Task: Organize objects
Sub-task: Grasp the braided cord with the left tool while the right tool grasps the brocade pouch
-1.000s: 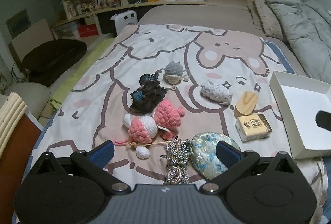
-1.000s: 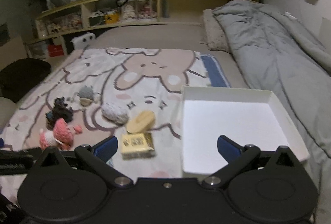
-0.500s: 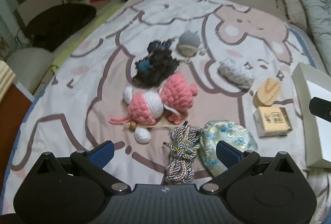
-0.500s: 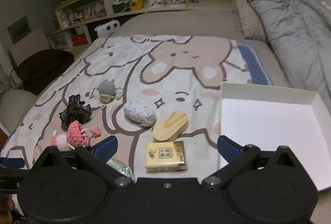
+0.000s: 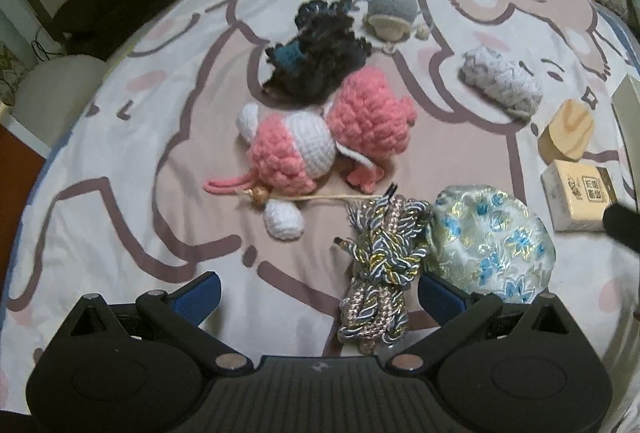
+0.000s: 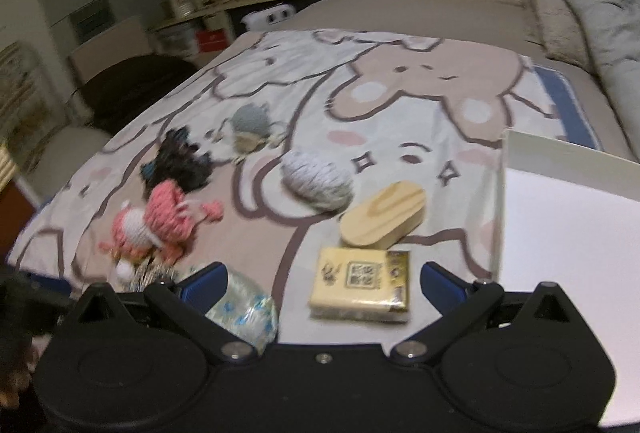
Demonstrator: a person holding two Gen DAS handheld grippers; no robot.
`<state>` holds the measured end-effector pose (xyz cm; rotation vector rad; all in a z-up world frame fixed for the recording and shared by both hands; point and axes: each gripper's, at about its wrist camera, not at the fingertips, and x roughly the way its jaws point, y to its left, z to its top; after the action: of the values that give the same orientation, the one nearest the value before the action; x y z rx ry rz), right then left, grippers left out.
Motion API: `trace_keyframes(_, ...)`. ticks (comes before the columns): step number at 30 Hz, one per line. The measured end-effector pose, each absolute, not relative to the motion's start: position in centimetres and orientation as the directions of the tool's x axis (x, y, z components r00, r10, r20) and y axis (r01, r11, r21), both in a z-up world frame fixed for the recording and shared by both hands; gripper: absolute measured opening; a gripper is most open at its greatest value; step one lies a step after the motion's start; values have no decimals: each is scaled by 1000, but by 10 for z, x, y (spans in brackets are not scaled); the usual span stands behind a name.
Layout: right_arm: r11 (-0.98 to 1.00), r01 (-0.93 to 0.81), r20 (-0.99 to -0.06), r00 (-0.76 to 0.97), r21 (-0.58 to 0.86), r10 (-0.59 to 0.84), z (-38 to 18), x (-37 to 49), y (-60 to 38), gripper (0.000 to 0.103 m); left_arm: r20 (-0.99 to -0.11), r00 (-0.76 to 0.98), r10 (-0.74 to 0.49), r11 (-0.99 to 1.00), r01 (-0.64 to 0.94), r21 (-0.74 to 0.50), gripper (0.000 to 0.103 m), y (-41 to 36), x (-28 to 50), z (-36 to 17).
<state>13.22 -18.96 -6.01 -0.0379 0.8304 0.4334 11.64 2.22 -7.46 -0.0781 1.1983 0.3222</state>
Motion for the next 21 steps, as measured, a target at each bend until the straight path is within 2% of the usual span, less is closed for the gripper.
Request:
trace_keyframes(10, 796, -604, -739, 514, 50, 436, -75, 116, -164, 103, -942, 255, 216, 952, -271, 145, 103, 19, 138, -101)
trace_keyframes(21, 658, -752, -779, 441, -49, 446, -103, 109, -130, 103, -964, 225, 142, 928, -369, 51, 103, 38, 130, -114)
